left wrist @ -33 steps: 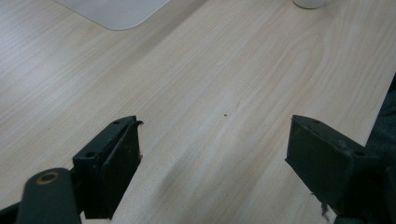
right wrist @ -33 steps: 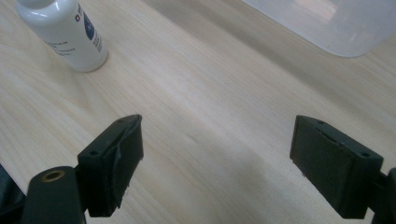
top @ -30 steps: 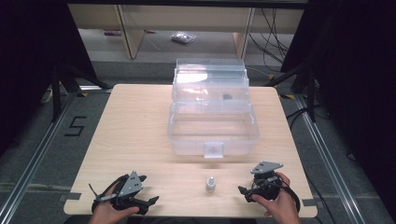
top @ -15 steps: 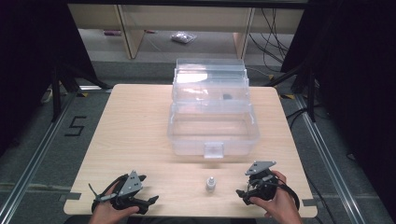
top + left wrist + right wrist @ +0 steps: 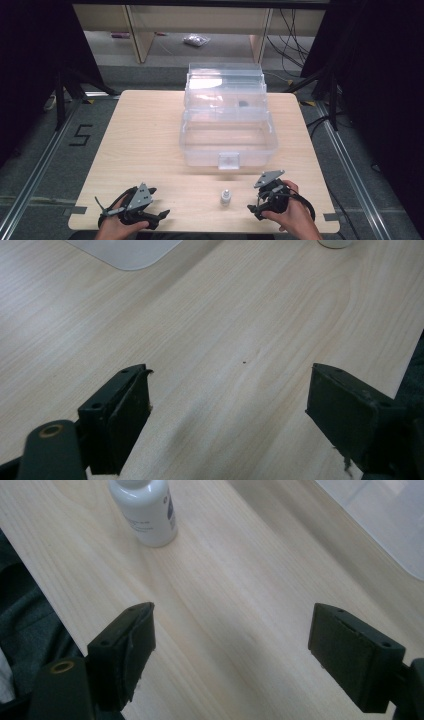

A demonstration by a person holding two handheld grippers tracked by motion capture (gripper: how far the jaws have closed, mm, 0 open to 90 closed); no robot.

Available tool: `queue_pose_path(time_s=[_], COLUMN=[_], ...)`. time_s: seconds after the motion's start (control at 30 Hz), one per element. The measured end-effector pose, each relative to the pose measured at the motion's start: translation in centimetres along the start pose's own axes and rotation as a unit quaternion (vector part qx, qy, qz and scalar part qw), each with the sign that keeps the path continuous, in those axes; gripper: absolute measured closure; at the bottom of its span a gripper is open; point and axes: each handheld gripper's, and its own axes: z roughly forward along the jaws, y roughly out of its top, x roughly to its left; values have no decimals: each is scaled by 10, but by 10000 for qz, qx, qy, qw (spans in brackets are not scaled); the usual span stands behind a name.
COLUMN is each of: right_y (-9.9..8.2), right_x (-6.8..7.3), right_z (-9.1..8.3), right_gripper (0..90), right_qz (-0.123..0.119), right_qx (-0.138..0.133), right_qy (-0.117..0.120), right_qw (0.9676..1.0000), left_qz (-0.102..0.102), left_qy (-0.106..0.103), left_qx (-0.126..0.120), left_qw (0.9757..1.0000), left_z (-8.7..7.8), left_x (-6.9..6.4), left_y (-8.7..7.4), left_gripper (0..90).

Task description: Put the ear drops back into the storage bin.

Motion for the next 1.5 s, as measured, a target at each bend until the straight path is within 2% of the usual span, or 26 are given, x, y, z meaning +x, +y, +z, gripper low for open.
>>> queue_pose_path(time_s=[0.03,0.13,0.17,0.23,0.27,0.43,0.67,0.77,1.07,1.13,1.2,1.27,1.4,1.47,1.5], right_y=[4,8,13,15,18,33,46,54,67,71,72,75,80,81,81], right_x=[1,2,5,6,7,13,21,25,29,31,33,33,37,38,39], right_z=[1,1,2,1,1,1,3,7,18,22,23,26,31,34,34], right_gripper=[204,212,217,222,226,234,247,255,283,301,307,332,376,392,400], right_qz=[-153,-267,-390,-354,-468,-748,-946,-1146,-1342,-1429,-1379,-1519,-1523,-1676,-1553], right_qx=[34,66,98,150,133,265,448,545,703,758,792,784,960,967,1059], right_qy=[61,159,172,188,210,287,330,397,453,519,512,545,579,637,631], right_qw=[9999,9995,9990,9991,9986,9964,9940,9911,9874,9855,9859,9838,9819,9790,9801], left_qz=[1,-3,-4,25,23,-4,-15,21,39,37,39,36,26,37,33], left_qy=[-2,5,11,13,13,2,-14,7,0,-1,1,-1,0,-4,-1], left_qx=[3,-32,-33,-12,-2,-15,-26,-4,3,-1,-1,2,-10,-6,-9], left_qw=[10000,10000,10000,10000,10000,10000,10000,10000,10000,10000,10000,10000,10000,10000,10000], left_z=[0,0,0,-1,-1,0,0,-1,-1,-1,-1,-1,-1,-1,-1], left_x=[0,0,0,0,0,0,0,0,0,1,1,1,0,1,1], left_y=[0,0,0,0,0,0,0,0,0,0,0,0,0,0,0], left_gripper=[170,170,170,171,170,170,170,171,170,170,170,170,170,170,170])
